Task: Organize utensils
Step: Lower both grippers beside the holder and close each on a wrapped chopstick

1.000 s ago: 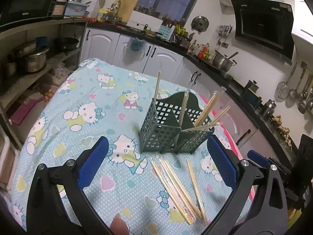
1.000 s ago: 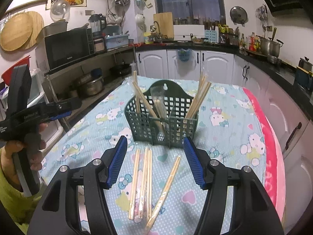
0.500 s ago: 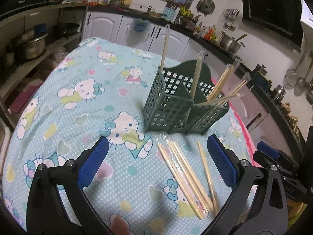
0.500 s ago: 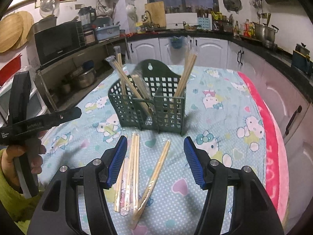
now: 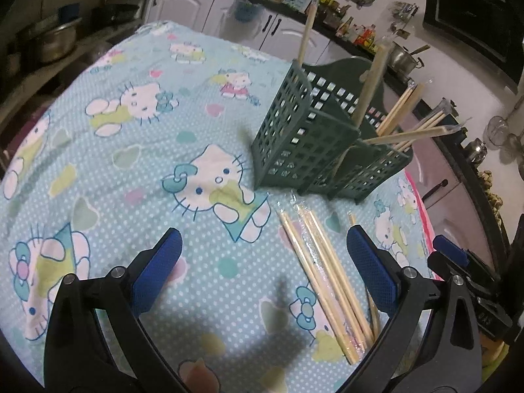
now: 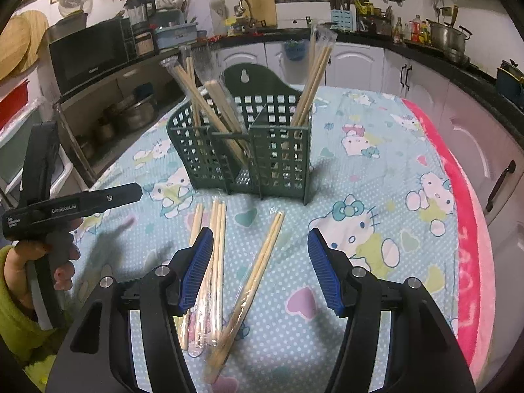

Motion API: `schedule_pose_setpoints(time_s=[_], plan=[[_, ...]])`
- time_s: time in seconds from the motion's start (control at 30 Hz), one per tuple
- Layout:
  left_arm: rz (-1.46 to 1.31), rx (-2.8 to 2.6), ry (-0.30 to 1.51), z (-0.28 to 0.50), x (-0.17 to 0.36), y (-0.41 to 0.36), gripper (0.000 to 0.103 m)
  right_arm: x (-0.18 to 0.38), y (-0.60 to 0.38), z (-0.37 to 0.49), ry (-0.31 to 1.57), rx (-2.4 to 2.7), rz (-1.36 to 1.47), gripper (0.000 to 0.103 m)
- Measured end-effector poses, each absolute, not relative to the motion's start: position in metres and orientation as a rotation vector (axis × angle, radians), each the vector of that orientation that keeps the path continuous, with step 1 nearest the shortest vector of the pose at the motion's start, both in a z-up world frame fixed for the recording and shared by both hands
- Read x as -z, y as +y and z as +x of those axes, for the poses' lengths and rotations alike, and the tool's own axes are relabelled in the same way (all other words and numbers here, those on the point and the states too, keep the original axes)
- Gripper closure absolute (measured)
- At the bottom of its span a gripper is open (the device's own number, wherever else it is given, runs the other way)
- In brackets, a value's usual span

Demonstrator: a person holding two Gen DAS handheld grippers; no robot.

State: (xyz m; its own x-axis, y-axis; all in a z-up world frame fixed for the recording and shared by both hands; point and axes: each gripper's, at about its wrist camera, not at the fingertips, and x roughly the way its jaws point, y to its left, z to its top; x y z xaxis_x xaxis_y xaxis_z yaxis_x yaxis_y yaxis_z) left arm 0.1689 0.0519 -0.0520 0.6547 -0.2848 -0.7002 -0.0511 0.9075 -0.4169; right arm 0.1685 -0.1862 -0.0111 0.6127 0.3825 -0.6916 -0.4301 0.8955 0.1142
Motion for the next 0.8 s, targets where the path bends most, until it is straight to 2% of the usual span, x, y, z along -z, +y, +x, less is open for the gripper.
schedule_pose_setpoints(time_s=[0.1,0.3,0.4,0.47,0.6,0.8], plan=[[-0.434,0.145,0.865,0.172,0.059,0.052,0.013,0.019,-0.182,0.172,0.804,-0.475,-0.076,0.045],[-0.471,0.181,0.921,0.181,0.074,0.047,0.040,0.037,-0.169,0.178,0.854,-0.499,-0.105,0.046],[-0.484,0.201,0.945,0.187,0.080,0.043,0.050,0.045,-0.160,0.182,0.879,-0.523,-0.122,0.053],[-0.491,0.212,0.958,0.191,0.083,0.041,0.054,0.050,-0.153,0.185,0.897,-0.540,-0.126,0.059],[-0.499,0.228,0.984,0.203,0.088,0.035,0.063,0.059,-0.139,0.193,0.921,-0.555,-0.133,0.061],[-0.498,0.227,1.004,0.219,0.091,0.029,0.066,0.068,-0.124,0.206,0.952,-0.567,-0.126,0.068]])
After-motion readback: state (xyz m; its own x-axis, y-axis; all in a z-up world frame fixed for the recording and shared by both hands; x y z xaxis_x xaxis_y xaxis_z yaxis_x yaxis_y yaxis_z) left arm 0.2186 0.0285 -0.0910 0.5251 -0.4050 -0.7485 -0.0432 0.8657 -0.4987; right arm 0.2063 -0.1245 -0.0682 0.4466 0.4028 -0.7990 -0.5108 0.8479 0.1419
